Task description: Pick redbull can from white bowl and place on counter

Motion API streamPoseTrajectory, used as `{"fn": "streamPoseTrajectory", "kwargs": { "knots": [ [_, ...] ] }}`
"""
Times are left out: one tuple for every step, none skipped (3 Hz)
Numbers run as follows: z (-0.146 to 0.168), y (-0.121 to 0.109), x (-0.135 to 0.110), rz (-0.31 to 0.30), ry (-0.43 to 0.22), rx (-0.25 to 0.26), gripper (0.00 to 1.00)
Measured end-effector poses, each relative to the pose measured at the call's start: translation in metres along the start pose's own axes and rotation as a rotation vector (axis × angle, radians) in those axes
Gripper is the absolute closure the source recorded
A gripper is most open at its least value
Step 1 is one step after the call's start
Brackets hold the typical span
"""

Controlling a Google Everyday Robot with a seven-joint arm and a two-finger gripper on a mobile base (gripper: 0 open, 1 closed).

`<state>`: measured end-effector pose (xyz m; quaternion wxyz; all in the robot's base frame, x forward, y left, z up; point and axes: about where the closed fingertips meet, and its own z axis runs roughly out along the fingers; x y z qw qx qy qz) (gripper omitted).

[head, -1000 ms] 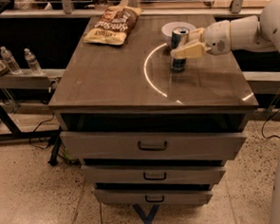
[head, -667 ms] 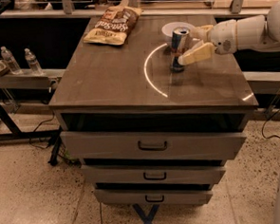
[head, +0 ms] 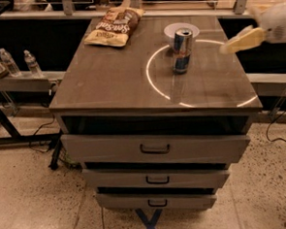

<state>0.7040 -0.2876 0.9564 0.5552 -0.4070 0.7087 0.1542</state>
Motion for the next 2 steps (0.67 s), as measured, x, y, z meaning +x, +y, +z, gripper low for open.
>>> {"fn": "streamPoseTrajectory", "kwargs": {
  "knots": [
    [-0.1,-0.022,-0.025,-0.019,0.05,0.257,0.0],
    [-0.137,-0.021,-0.033,-0.033,0.066,0.35,0.0]
  ]
}}
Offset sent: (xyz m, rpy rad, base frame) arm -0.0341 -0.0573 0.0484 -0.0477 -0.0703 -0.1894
